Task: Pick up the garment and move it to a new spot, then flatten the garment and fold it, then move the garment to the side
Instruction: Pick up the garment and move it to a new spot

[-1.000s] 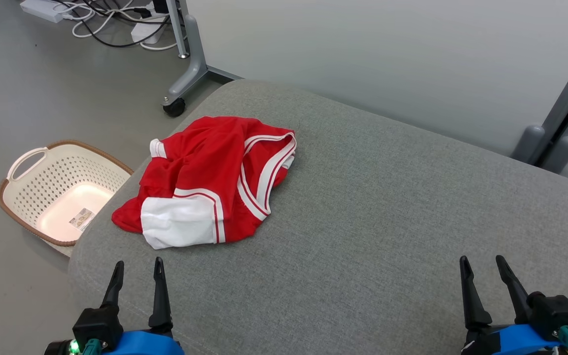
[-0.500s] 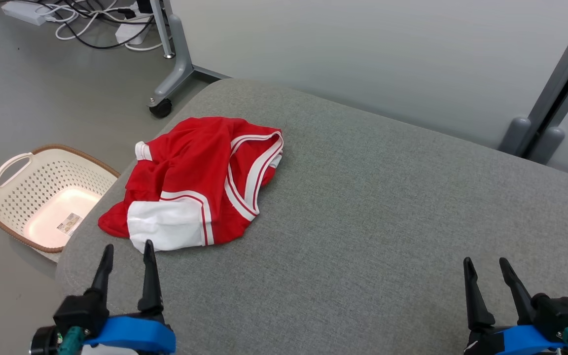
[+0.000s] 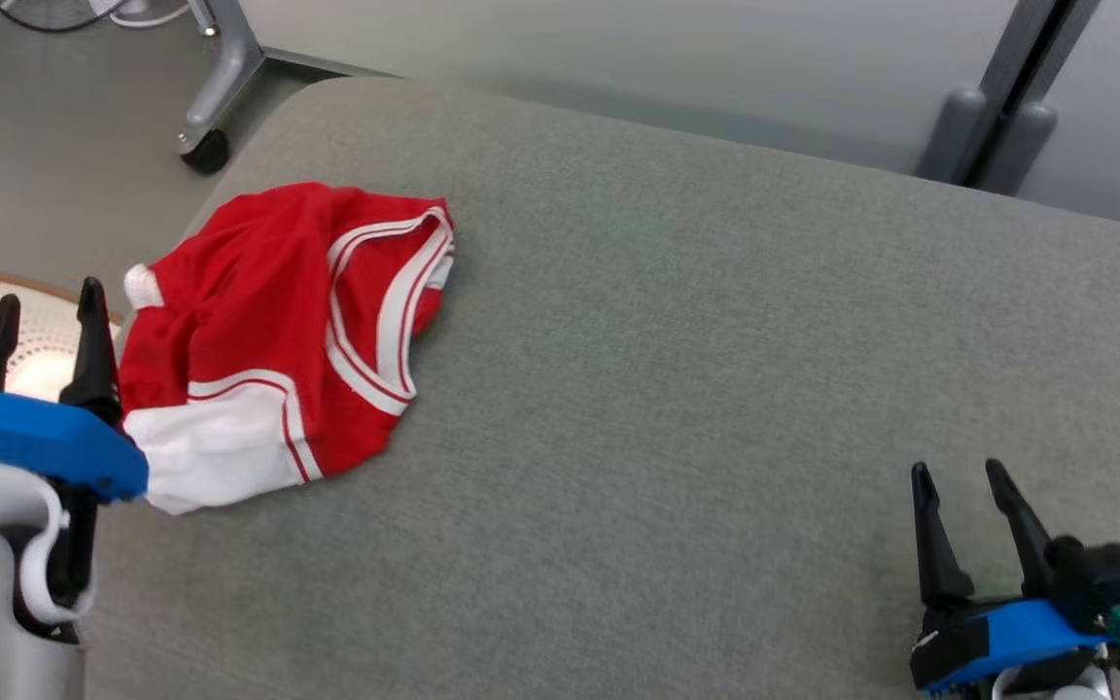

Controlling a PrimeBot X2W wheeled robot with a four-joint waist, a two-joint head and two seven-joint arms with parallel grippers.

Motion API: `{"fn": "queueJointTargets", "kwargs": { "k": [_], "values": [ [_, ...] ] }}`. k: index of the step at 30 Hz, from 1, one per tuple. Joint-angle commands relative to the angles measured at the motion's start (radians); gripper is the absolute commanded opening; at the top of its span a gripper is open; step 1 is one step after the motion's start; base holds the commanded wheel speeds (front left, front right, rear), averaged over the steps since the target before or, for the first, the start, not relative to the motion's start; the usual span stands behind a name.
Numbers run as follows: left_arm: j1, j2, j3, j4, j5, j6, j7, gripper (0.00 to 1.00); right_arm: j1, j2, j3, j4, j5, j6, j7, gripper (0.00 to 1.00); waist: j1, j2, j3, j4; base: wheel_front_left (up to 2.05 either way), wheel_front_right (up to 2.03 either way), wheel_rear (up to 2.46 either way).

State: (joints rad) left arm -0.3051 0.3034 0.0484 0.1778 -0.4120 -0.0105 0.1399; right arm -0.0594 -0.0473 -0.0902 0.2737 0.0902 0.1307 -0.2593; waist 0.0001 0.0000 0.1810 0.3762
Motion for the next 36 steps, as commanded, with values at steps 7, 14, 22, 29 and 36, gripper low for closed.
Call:
{"fn": "queueJointTargets", "kwargs": {
  "k": [7,14,22,29,36],
  "values": [
    [-0.149,0.071,0.052,0.134,-0.089,-0.017,0.146,1.0,-0.05,-0.005,0.005,-0.06,-0.038,0.0,0.02,1.0,-0.0001,0.0,0.124,-0.135,0.0,0.0,0.0],
    [-0.195,0.115,0.063,0.247,-0.116,0.002,0.252,1.0,-0.063,-0.005,0.004,-0.087,-0.042,0.0,0.025,1.0,-0.0001,0.0,0.191,-0.238,0.0,0.0,0.0],
    [-0.169,0.132,0.056,0.326,-0.142,0.042,0.408,0.0,-0.067,-0.005,0.01,-0.078,-0.018,0.0,0.019,1.0,-0.0001,0.0,0.195,-0.296,0.0,0.0,0.0],
    [-0.176,0.182,0.058,0.27,-0.117,0.052,0.403,0.0,-0.057,-0.005,0.013,-0.046,0.011,0.0,0.007,1.0,-0.0001,0.0,0.137,-0.312,0.0,0.0,0.0],
    [-0.248,0.193,0.037,0.121,-0.116,0.017,0.383,0.0,-0.039,-0.005,0.025,0.004,0.061,0.0,-0.004,1.0,-0.0001,0.0,0.022,-0.294,0.0,0.0,0.0]
  ]
}}
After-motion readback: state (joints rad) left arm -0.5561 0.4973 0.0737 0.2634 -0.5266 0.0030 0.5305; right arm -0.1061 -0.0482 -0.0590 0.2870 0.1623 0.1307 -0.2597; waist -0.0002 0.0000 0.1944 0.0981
